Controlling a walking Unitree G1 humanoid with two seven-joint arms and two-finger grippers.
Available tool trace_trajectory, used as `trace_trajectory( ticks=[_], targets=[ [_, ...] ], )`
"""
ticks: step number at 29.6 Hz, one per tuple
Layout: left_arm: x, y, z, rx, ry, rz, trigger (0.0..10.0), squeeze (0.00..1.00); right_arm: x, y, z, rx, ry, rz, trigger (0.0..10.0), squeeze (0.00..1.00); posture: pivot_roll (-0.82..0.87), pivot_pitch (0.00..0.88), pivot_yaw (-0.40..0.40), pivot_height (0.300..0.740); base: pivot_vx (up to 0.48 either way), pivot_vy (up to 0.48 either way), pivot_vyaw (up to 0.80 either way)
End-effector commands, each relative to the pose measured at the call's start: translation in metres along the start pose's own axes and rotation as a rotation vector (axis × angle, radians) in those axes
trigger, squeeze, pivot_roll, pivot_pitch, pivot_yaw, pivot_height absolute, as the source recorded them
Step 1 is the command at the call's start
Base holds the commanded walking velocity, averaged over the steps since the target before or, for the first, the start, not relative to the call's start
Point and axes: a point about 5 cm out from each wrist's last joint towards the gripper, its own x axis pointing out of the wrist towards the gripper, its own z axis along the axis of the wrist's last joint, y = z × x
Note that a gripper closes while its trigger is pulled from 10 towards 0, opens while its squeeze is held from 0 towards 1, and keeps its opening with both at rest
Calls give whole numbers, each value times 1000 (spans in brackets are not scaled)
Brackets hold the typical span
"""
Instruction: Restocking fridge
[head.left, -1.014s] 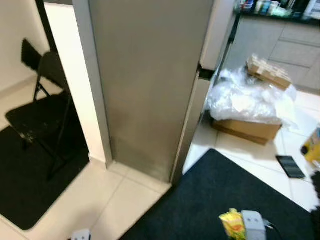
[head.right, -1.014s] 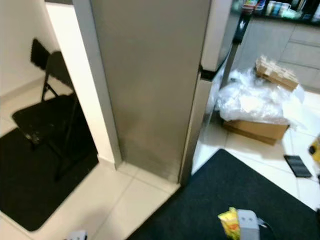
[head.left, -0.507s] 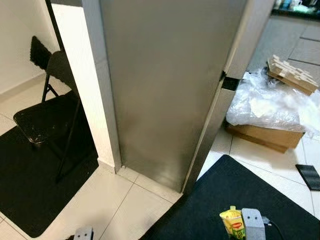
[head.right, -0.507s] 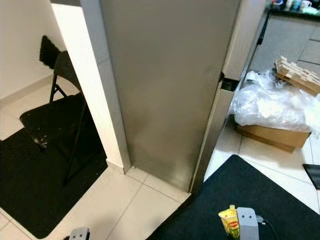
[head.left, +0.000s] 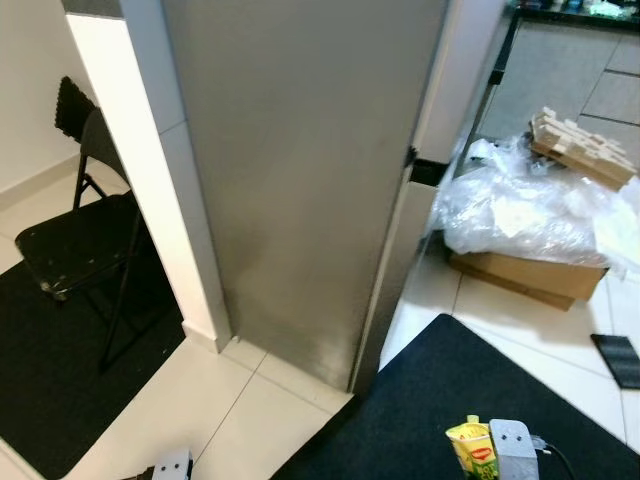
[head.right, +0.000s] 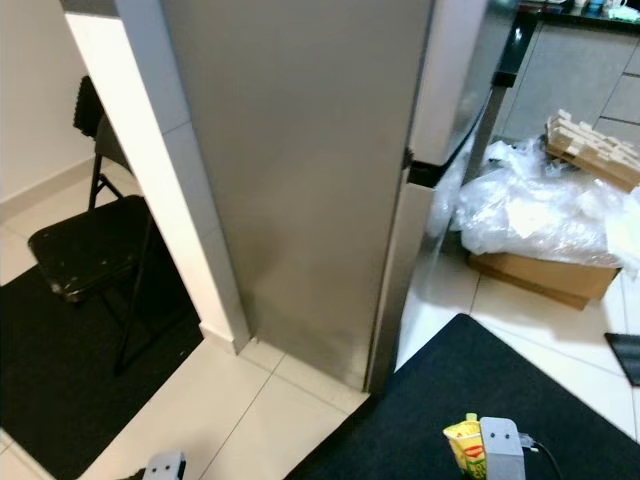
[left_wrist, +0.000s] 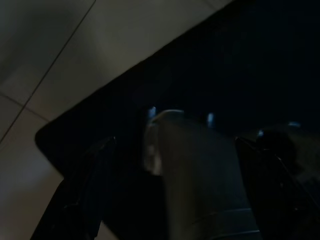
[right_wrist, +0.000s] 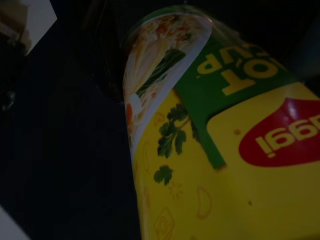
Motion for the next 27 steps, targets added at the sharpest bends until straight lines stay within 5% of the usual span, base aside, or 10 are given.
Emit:
trace_trajectory(
  ticks=[1, 21, 27],
  targets=[
    [-1, 0, -5, -1, 20, 1, 10000, 0, 0, 2, -2, 1, 8, 9, 10000, 0, -35, 0, -5, 740, 0, -428, 0],
    [0, -3, -5, -14, 18, -4, 10000, 0, 0, 6, 0, 27, -2, 77, 10000, 0, -40, 0, -11, 740, 0, -427, 0],
    [1, -4, -6, -15, 20, -6, 10000, 0, 0, 7, 0, 15, -4, 107, 10000, 0, -40, 0, -14, 740, 0, -424, 706]
  ],
)
